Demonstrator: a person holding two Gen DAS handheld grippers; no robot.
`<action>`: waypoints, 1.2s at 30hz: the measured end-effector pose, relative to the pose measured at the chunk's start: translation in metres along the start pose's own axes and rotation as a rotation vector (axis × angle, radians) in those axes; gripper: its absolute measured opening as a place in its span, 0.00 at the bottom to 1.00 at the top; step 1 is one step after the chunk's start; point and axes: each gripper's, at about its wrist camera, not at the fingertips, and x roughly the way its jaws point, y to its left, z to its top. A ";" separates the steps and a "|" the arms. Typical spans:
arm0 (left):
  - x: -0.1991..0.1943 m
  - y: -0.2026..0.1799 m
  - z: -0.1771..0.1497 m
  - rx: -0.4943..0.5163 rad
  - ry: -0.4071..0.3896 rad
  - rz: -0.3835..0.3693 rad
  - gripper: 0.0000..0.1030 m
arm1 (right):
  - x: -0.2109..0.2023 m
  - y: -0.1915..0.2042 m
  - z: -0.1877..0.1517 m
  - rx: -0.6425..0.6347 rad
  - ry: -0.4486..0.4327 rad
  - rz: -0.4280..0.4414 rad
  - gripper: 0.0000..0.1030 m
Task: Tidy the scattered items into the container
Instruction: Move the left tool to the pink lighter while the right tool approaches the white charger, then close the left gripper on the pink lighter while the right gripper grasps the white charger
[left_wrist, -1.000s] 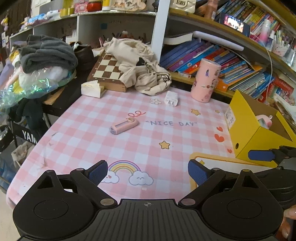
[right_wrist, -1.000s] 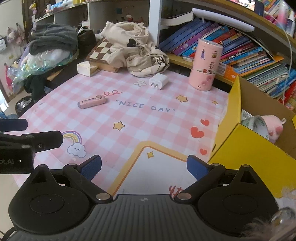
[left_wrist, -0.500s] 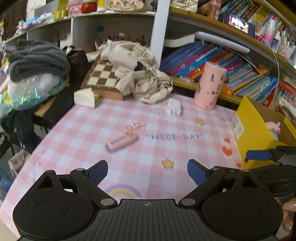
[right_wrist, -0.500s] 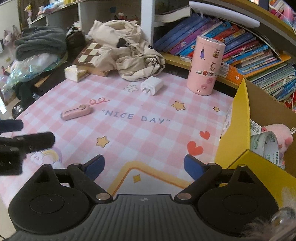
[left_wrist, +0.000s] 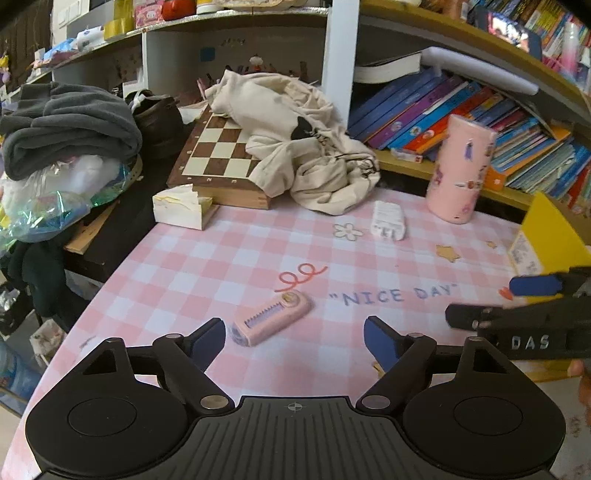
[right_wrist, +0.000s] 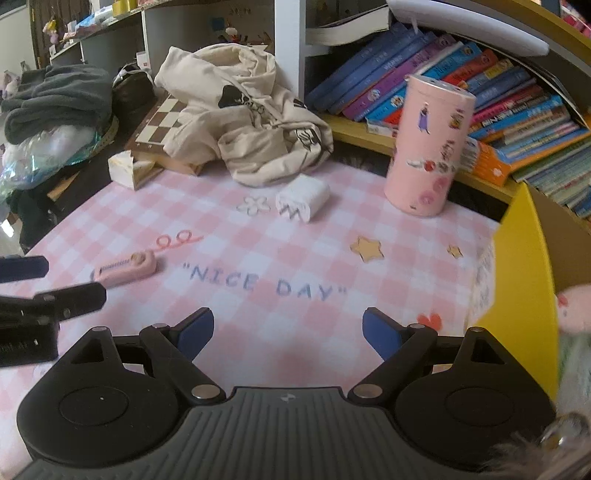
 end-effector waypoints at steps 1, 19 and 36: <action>0.004 0.001 0.001 0.003 0.002 0.005 0.81 | 0.004 0.000 0.004 -0.001 -0.003 0.002 0.86; 0.060 0.017 0.010 -0.011 0.068 0.035 0.74 | 0.083 -0.009 0.051 0.080 0.008 -0.011 0.80; 0.067 0.015 0.006 -0.016 0.114 -0.046 0.34 | 0.136 -0.014 0.086 0.125 -0.028 -0.062 0.80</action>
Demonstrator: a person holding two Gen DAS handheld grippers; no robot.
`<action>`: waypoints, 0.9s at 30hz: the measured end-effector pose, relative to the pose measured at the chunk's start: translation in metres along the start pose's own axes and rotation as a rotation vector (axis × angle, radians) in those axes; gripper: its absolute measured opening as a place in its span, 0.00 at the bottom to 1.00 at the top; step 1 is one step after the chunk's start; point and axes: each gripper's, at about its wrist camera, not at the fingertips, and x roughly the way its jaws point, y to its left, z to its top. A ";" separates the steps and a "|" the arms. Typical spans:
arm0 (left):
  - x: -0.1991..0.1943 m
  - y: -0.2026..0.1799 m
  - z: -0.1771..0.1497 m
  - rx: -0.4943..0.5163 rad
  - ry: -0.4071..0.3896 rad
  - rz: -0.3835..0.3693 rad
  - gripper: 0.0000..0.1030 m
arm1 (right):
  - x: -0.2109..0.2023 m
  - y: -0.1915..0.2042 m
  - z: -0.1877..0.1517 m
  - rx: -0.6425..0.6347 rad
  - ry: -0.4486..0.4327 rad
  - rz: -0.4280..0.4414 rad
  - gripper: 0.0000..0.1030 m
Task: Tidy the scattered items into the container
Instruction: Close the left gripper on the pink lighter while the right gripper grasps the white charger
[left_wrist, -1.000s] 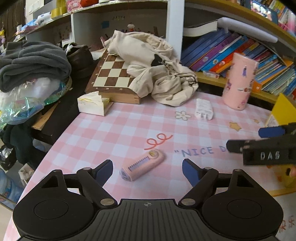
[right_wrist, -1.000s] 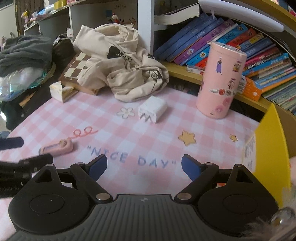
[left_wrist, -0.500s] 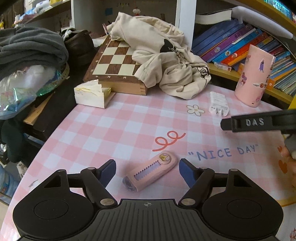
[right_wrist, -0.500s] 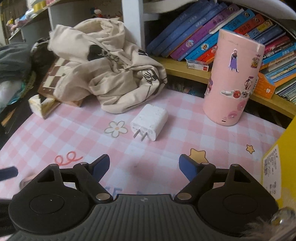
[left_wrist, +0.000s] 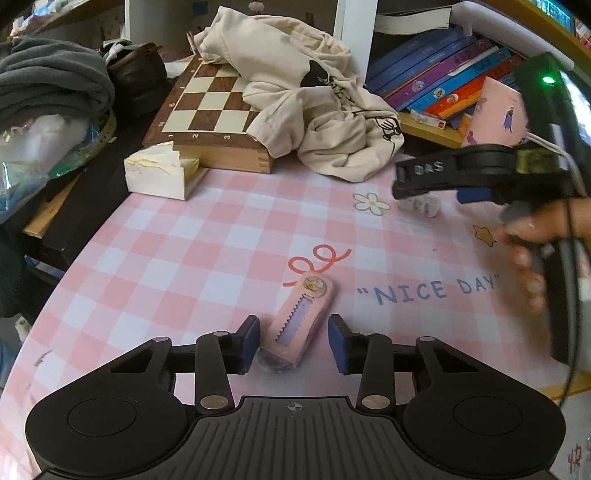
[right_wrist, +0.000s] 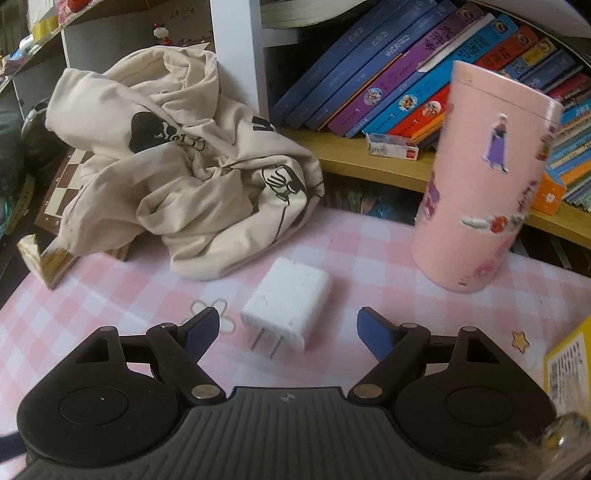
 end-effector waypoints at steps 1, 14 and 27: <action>0.000 0.000 0.000 -0.004 0.001 -0.007 0.33 | 0.003 0.001 0.002 -0.005 0.001 -0.003 0.80; 0.008 -0.003 0.006 0.026 -0.017 0.016 0.32 | 0.026 0.006 0.006 -0.017 0.024 -0.023 0.54; -0.009 0.008 0.004 -0.061 -0.060 -0.024 0.22 | 0.005 0.003 -0.003 -0.026 0.036 -0.013 0.44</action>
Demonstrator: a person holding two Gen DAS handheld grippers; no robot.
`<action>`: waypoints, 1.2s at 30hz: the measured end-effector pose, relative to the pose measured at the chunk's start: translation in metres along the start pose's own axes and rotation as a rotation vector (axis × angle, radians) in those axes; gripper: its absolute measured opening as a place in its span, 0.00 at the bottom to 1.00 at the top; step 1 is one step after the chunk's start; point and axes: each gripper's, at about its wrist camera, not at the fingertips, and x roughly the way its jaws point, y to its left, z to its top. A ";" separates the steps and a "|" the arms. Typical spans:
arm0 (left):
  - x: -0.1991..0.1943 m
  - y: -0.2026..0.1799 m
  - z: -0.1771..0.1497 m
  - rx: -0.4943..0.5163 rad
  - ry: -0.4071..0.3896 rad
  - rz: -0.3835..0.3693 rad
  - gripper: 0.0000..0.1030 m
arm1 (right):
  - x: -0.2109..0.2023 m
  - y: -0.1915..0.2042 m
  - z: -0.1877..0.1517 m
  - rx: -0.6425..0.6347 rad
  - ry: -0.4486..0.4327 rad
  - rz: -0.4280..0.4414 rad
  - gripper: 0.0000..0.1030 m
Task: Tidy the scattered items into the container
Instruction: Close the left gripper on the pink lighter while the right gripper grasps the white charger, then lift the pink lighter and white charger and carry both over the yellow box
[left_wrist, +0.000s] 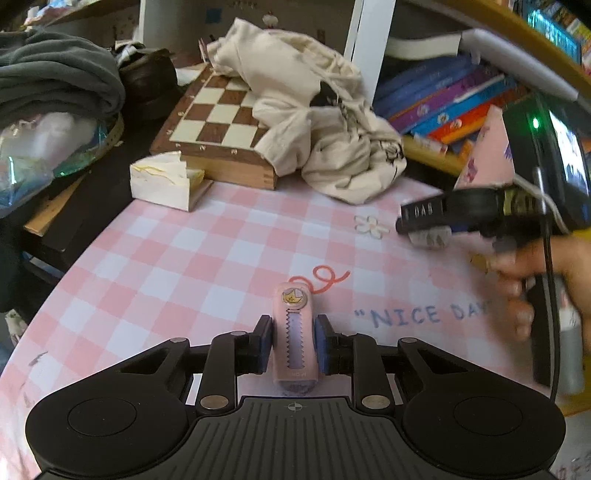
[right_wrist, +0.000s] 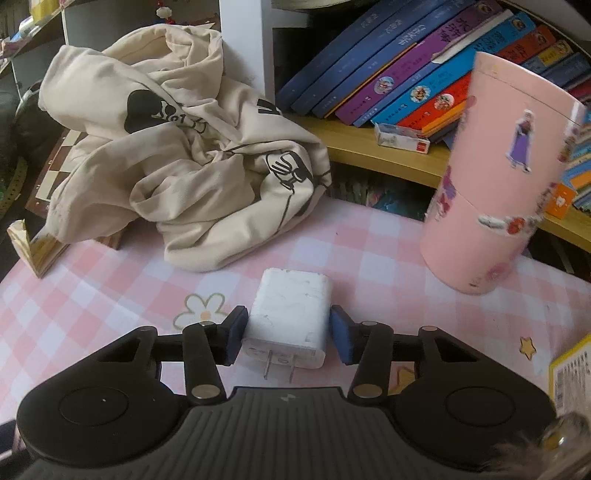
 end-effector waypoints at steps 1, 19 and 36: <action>-0.002 0.000 0.001 -0.002 -0.004 -0.002 0.22 | -0.003 0.000 -0.001 -0.001 -0.001 -0.002 0.44; -0.056 0.002 -0.008 -0.016 -0.050 -0.047 0.22 | -0.077 -0.001 -0.049 -0.049 -0.007 0.045 0.40; -0.105 -0.010 -0.030 0.027 -0.075 -0.114 0.22 | -0.153 0.001 -0.091 -0.038 -0.024 0.068 0.40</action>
